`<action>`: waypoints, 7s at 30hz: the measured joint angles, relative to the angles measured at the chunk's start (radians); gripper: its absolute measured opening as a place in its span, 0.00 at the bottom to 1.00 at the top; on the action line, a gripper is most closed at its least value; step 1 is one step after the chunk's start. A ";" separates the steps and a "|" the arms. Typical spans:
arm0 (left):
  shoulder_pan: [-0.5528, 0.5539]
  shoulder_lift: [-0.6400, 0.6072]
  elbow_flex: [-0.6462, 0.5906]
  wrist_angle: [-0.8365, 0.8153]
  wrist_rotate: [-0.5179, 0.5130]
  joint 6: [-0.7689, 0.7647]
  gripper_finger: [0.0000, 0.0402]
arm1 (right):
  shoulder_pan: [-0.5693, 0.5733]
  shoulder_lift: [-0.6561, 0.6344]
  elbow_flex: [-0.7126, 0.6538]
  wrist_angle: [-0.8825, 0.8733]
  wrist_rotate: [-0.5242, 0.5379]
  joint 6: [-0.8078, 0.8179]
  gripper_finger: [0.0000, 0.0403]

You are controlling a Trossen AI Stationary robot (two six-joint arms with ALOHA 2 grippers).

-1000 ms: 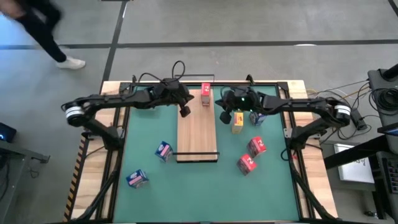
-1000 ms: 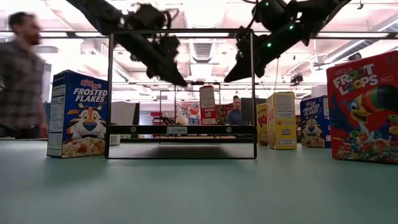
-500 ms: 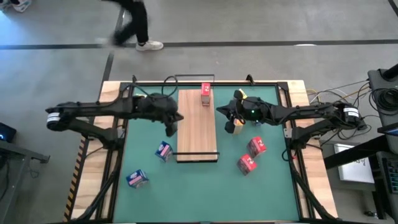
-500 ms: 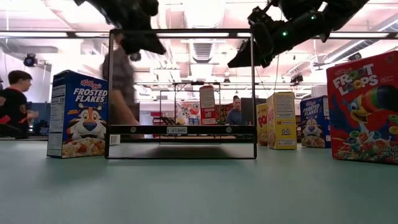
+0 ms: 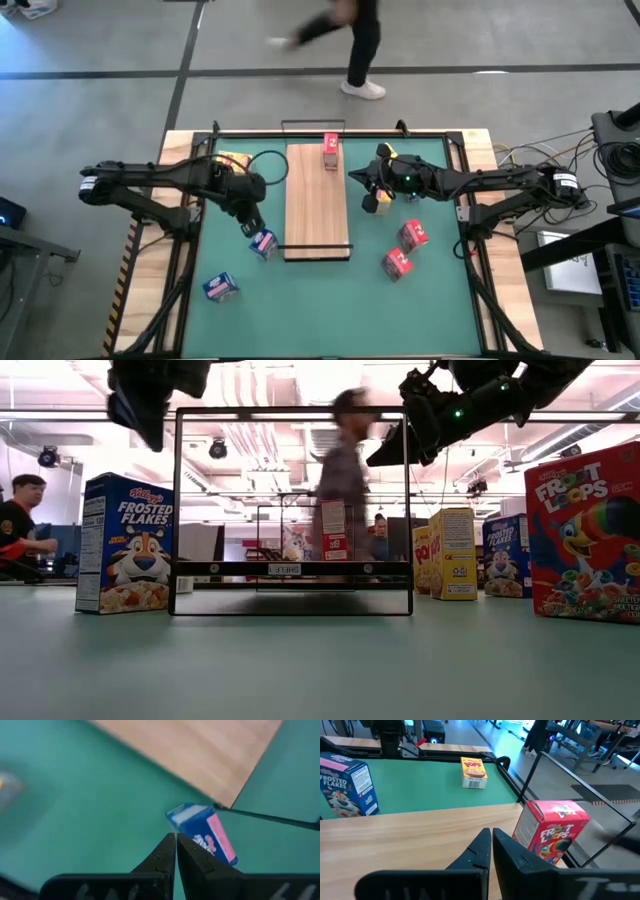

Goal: Stack cereal on shelf
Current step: Put the middle blue cereal box on the shelf

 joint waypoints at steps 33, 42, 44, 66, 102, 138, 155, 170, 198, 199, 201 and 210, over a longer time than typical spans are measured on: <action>-0.187 0.228 -0.005 0.001 0.027 -0.396 0.80 | 0.000 0.000 0.000 -0.015 -0.002 -0.005 0.02; -0.196 0.228 -0.061 0.029 0.049 -0.398 0.76 | 0.000 0.000 0.000 -0.015 -0.002 -0.005 0.02; -0.198 0.228 -0.079 0.045 0.059 -0.395 0.75 | 0.000 0.000 0.000 -0.015 -0.001 -0.005 0.02; -0.201 0.228 -0.081 0.054 0.067 -0.325 0.44 | 0.000 0.000 0.000 -0.014 -0.001 -0.005 0.02; -0.057 0.269 0.464 -0.202 -0.315 0.713 0.40 | 0.000 -0.001 0.001 -0.036 -0.001 -0.002 0.02; 0.104 0.534 0.482 0.136 -0.072 1.359 0.40 | 0.000 -0.042 0.001 -0.151 -0.003 0.023 0.02; 0.112 0.534 0.474 0.165 -0.075 1.284 0.40 | 0.000 -0.043 0.001 -0.151 -0.003 0.023 0.02; 0.115 0.534 0.471 0.205 -0.075 1.258 0.57 | 0.000 -0.043 0.001 -0.151 -0.003 0.023 0.02; 0.073 0.246 0.306 0.226 -0.084 0.941 0.58 | 0.000 -0.043 0.000 -0.146 -0.003 0.022 0.02; 0.069 0.227 0.273 0.256 -0.084 0.929 0.58 | 0.000 -0.043 0.000 -0.145 -0.003 0.022 0.02; 0.067 0.189 0.205 0.313 -0.085 0.900 0.58 | 0.000 -0.043 0.000 -0.145 -0.004 0.026 0.02; 0.068 0.043 -0.119 0.615 -0.135 0.807 0.57 | 0.000 -0.043 0.000 -0.142 -0.010 0.059 0.02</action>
